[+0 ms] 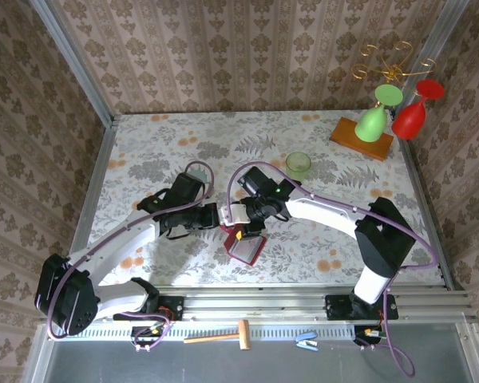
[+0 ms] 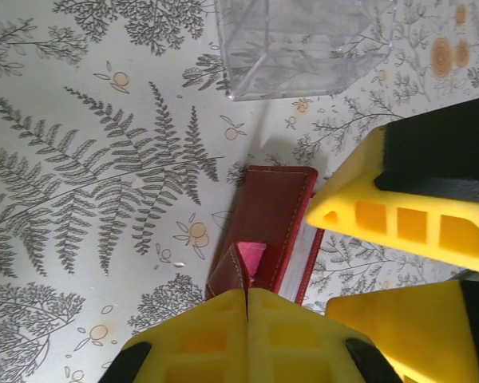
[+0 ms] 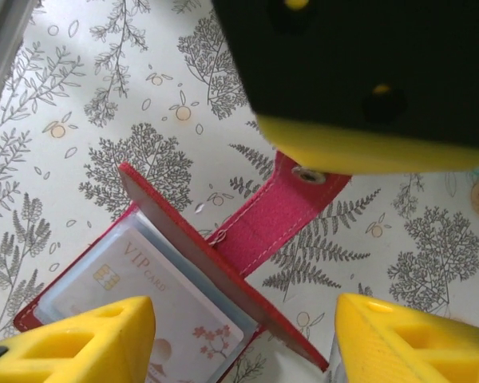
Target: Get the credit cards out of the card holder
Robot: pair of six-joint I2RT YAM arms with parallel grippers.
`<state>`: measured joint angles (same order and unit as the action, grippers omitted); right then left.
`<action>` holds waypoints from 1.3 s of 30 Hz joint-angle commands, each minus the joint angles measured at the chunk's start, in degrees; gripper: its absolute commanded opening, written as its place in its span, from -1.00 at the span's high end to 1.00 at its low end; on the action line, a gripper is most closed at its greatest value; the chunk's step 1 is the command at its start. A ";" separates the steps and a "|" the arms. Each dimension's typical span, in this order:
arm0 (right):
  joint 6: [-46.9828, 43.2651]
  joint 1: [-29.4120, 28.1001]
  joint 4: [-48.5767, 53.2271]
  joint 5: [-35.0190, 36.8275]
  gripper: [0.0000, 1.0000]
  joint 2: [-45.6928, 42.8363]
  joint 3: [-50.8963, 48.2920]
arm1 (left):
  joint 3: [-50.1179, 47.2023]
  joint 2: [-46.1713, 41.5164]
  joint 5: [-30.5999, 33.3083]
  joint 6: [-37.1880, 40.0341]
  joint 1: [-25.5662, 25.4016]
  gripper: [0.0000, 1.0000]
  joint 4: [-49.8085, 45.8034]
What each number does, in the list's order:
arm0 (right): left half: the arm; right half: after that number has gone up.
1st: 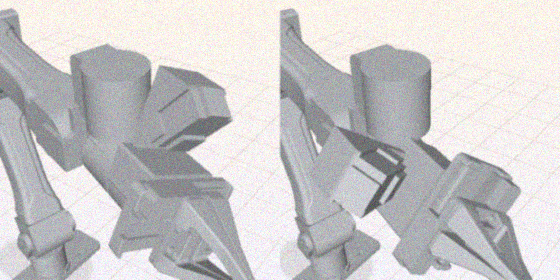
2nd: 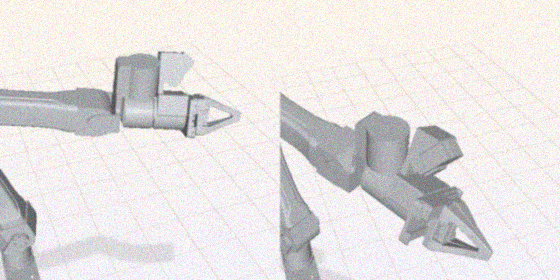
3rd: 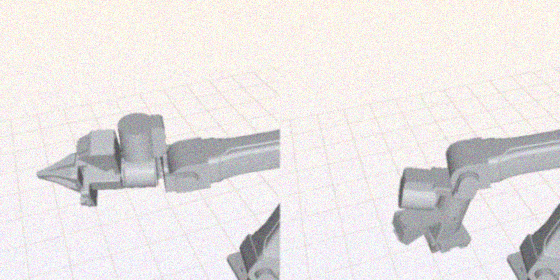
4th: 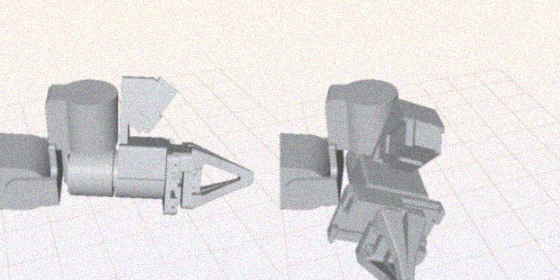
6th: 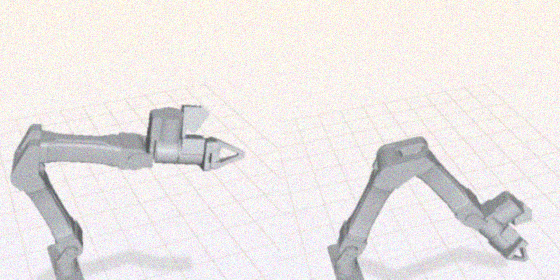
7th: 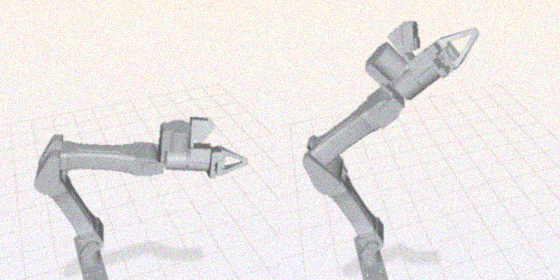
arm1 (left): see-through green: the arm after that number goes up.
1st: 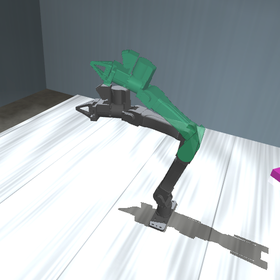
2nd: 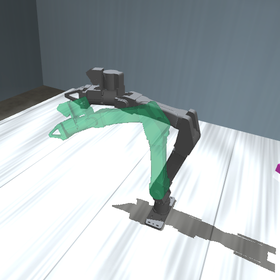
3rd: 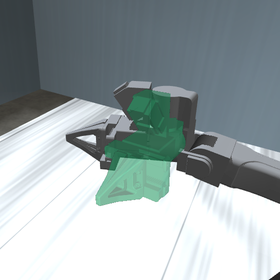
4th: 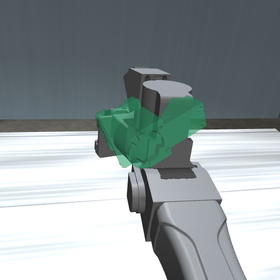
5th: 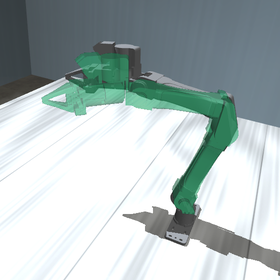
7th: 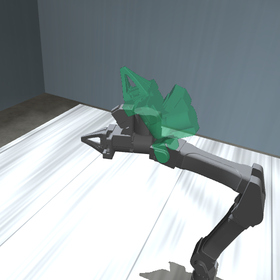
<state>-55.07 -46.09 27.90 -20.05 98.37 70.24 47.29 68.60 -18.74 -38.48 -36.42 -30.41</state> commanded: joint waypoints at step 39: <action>35.46 -1.21 -0.14 5.14 0.97 -5.11 -6.11 | -1.13 -7.95 2.16 -0.60 6.84 0.05 -1.21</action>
<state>-35.62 -46.81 27.90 -15.31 97.08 66.96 47.24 62.00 -16.88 -38.98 -30.61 -31.29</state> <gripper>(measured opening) 0.067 0.471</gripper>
